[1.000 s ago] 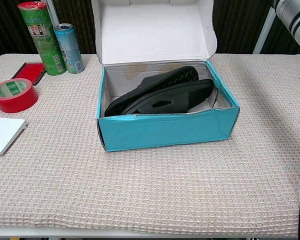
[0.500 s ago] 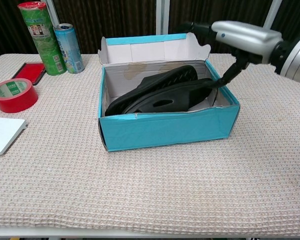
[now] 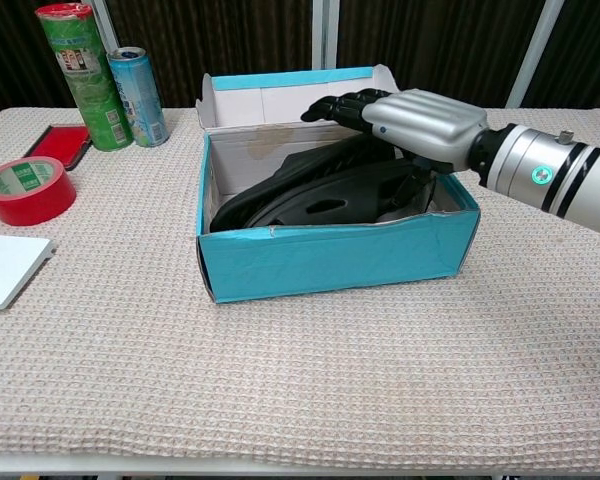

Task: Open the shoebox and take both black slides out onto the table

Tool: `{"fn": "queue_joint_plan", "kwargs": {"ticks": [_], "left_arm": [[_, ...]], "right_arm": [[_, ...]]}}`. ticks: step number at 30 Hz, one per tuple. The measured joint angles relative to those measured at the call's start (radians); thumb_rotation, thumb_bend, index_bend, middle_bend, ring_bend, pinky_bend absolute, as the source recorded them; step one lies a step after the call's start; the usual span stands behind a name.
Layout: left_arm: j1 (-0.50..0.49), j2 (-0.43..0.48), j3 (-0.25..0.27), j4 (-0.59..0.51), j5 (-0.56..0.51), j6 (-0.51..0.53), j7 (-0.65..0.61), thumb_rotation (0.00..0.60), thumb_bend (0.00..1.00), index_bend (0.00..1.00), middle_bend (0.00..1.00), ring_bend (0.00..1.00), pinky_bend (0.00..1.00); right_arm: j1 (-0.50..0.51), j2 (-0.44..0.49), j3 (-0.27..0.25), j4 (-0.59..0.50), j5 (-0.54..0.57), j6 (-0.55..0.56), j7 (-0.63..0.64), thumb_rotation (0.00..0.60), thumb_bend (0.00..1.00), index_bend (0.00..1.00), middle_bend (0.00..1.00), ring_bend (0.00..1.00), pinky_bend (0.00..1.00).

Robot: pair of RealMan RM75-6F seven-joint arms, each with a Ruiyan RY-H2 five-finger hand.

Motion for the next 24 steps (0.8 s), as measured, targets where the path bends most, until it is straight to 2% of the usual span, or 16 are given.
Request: {"fn": "queue_joint_plan", "kwargs": {"ticks": [3,5,10,12,15,20,24], "left_arm": [[0.001,-0.001,0.001,0.007,0.0,-0.002,-0.012,0.6,0.06,0.21,0.16,0.12,0.24],[0.002,-0.001,0.002,0.01,0.002,-0.003,-0.021,0.6,0.06,0.21,0.16,0.12,0.24],[0.001,-0.003,0.005,0.018,0.003,-0.012,-0.035,0.6,0.06,0.21,0.16,0.12,0.24],[-0.002,-0.003,0.005,0.018,-0.001,-0.021,-0.035,0.6,0.06,0.21,0.16,0.12,0.24],[-0.009,0.001,0.005,0.014,-0.004,-0.036,-0.037,0.6,0.06,0.21,0.16,0.12,0.24],[-0.013,0.011,0.007,0.004,-0.005,-0.047,-0.039,0.6,0.06,0.21,0.16,0.12,0.24],[-0.013,0.011,0.007,0.005,-0.003,-0.043,-0.039,0.6,0.06,0.21,0.16,0.12,0.24]], "right_arm": [[0.008,-0.046,-0.011,0.077,-0.033,0.04,0.03,0.6,0.12,0.01,0.01,0.0,0.0],[0.013,-0.075,-0.025,0.138,-0.063,0.079,0.067,0.6,0.16,0.06,0.05,0.0,0.0],[0.014,-0.141,-0.06,0.299,-0.119,0.182,0.147,0.6,0.36,0.41,0.19,0.0,0.0],[0.01,-0.174,-0.069,0.368,-0.132,0.232,0.184,0.6,0.41,0.49,0.24,0.0,0.0],[0.003,-0.225,-0.073,0.455,-0.138,0.294,0.235,0.6,0.49,0.58,0.31,0.01,0.0],[-0.005,-0.301,-0.046,0.556,-0.117,0.4,0.274,0.6,0.53,0.65,0.47,0.09,0.0],[0.001,-0.335,-0.013,0.596,-0.085,0.456,0.291,0.6,0.54,0.68,0.49,0.09,0.0]]}}
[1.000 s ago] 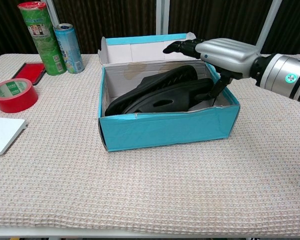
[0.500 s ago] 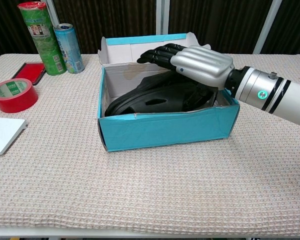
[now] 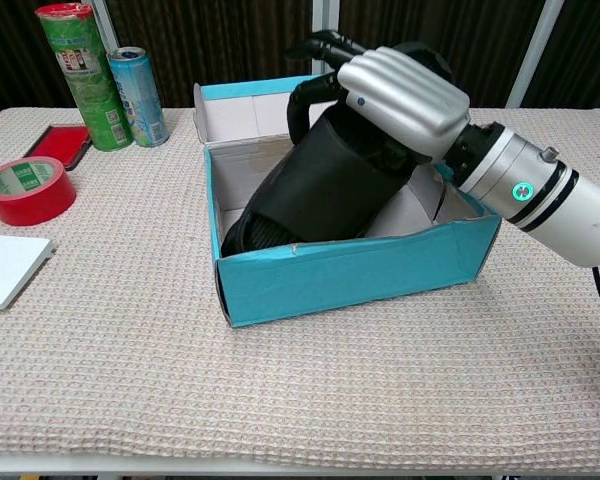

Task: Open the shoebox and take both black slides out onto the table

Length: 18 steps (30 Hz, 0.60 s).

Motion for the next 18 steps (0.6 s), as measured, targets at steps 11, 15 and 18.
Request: {"fn": "queue_joint_plan", "kwargs": {"ticks": [11,15,18], "left_arm": [[-0.007,0.0,-0.005,0.017,0.013,0.002,-0.015,0.6,0.06,0.21,0.16,0.12,0.24],[-0.015,0.005,-0.01,0.024,0.029,0.01,-0.017,0.6,0.06,0.21,0.16,0.12,0.24],[-0.027,0.008,-0.018,0.026,0.041,0.013,-0.014,0.6,0.06,0.21,0.16,0.12,0.24]], "right_arm": [[0.025,0.065,0.109,-0.005,0.106,0.11,-0.022,0.6,0.55,0.67,0.49,0.09,0.0],[-0.019,0.154,0.145,-0.055,0.161,0.119,-0.014,0.6,0.55,0.63,0.48,0.09,0.0],[-0.068,0.222,0.156,-0.116,0.194,0.086,-0.009,0.6,0.54,0.58,0.46,0.09,0.0]]}}
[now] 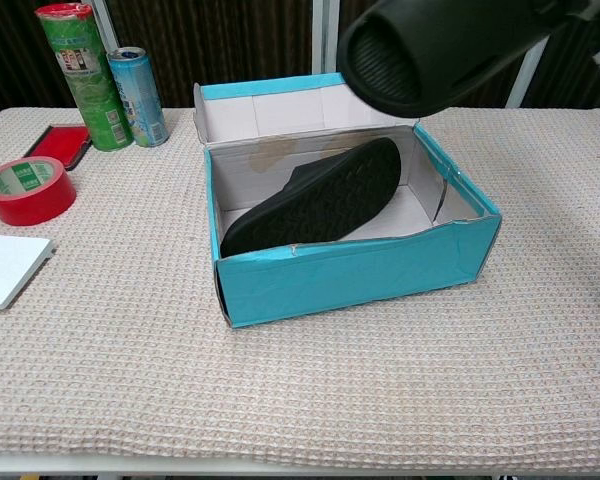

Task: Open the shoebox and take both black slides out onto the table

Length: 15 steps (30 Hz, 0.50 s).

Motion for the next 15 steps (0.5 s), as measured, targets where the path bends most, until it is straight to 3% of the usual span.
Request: {"fn": "queue_joint_plan", "kwargs": {"ticks": [9,13,15], "left_arm": [[-0.026,0.009,-0.007,-0.021,0.027,-0.002,0.017,0.6,0.06,0.21,0.16,0.12,0.24],[-0.03,0.012,-0.004,-0.023,0.025,-0.009,0.022,0.6,0.06,0.21,0.16,0.12,0.24],[-0.03,0.015,-0.003,-0.025,0.026,-0.006,0.02,0.6,0.06,0.21,0.16,0.12,0.24]], "right_arm": [[-0.111,0.202,-0.04,-0.205,0.072,-0.338,-0.061,0.6,0.49,0.4,0.29,0.0,0.0],[-0.126,0.238,-0.054,-0.254,0.109,-0.501,-0.103,0.6,0.45,0.28,0.21,0.0,0.0],[-0.126,0.246,-0.056,-0.264,0.133,-0.579,-0.136,0.6,0.39,0.18,0.14,0.0,0.0]]}}
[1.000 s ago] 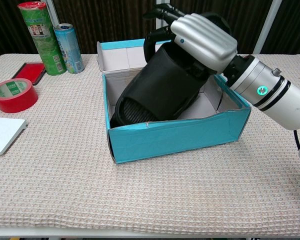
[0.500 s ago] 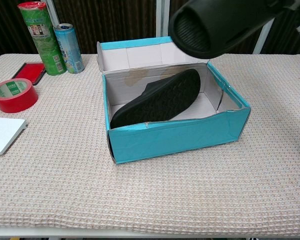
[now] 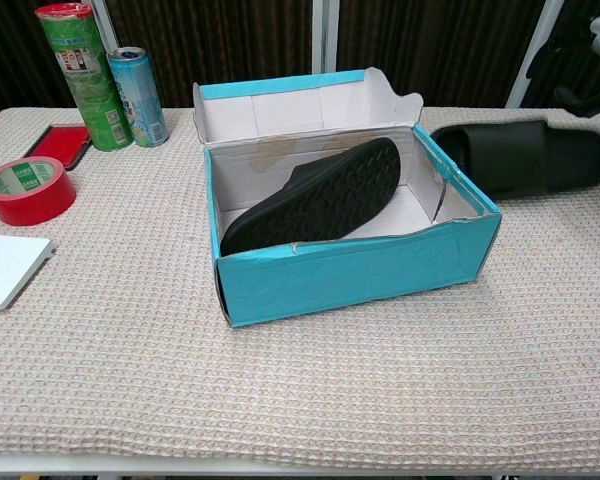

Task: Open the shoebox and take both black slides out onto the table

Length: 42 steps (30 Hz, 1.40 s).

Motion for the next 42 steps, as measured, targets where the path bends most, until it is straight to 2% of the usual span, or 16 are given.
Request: {"fn": "queue_joint_plan", "kwargs": {"ticks": [1,3,4,6,9,13,17,22,27,29,32,42], "left_arm": [[-0.001,0.002,-0.001,-0.001,0.001,0.001,0.0,0.6,0.06,0.21,0.16,0.12,0.24],[-0.007,0.008,-0.003,-0.003,0.006,0.0,0.001,0.6,0.06,0.21,0.16,0.12,0.24],[-0.012,0.012,-0.005,-0.004,0.01,0.0,0.0,0.6,0.06,0.21,0.16,0.11,0.24],[-0.027,0.026,-0.011,-0.009,0.024,-0.006,-0.01,0.6,0.06,0.21,0.16,0.12,0.24],[-0.06,0.052,-0.024,-0.022,0.047,-0.022,-0.041,0.6,0.06,0.21,0.16,0.12,0.24],[-0.127,0.086,-0.053,-0.054,0.075,-0.063,-0.095,0.6,0.06,0.21,0.16,0.12,0.24],[-0.228,0.108,-0.098,-0.113,0.087,-0.147,-0.116,0.6,0.06,0.21,0.18,0.12,0.24],[-0.357,0.102,-0.154,-0.19,0.057,-0.287,-0.096,0.6,0.06,0.23,0.22,0.17,0.3],[-0.498,0.038,-0.212,-0.245,-0.074,-0.429,-0.009,0.6,0.08,0.27,0.28,0.25,0.37],[-0.549,-0.011,-0.228,-0.252,-0.141,-0.466,0.055,0.6,0.09,0.28,0.32,0.29,0.41],[-0.622,-0.095,-0.244,-0.254,-0.248,-0.505,0.156,0.6,0.09,0.29,0.32,0.29,0.42],[-0.842,-0.338,-0.254,-0.202,-0.643,-0.539,0.458,0.6,0.09,0.28,0.32,0.29,0.43]], "right_arm": [[0.001,0.003,0.0,-0.005,0.011,-0.033,-0.015,0.6,0.33,0.1,0.09,0.0,0.0],[0.007,0.013,0.002,-0.022,0.039,-0.111,-0.058,0.6,0.18,0.01,0.01,0.0,0.0],[0.01,0.02,0.004,-0.033,0.053,-0.145,-0.081,0.6,0.11,0.0,0.0,0.0,0.0],[0.016,0.043,0.012,-0.075,0.085,-0.211,-0.142,0.6,0.03,0.0,0.0,0.0,0.0],[0.017,0.088,0.028,-0.17,0.115,-0.239,-0.198,0.6,0.0,0.0,0.0,0.0,0.0],[0.002,0.168,0.055,-0.337,0.129,-0.195,-0.208,0.6,0.0,0.0,0.0,0.0,0.0],[-0.036,0.3,0.084,-0.546,0.114,-0.082,-0.207,0.6,0.0,0.0,0.0,0.0,0.0],[-0.097,0.437,0.107,-0.712,0.084,0.061,-0.219,0.6,0.0,0.0,0.0,0.0,0.0],[-0.167,0.522,0.122,-0.8,0.054,0.172,-0.227,0.6,0.0,0.0,0.0,0.0,0.0],[-0.187,0.538,0.124,-0.812,0.05,0.191,-0.226,0.6,0.0,0.0,0.0,0.0,0.0],[-0.2,0.549,0.123,-0.817,0.048,0.198,-0.221,0.6,0.0,0.0,0.0,0.0,0.0],[-0.221,0.55,0.118,-0.8,0.042,0.21,-0.206,0.6,0.0,0.0,0.0,0.0,0.0]]}}
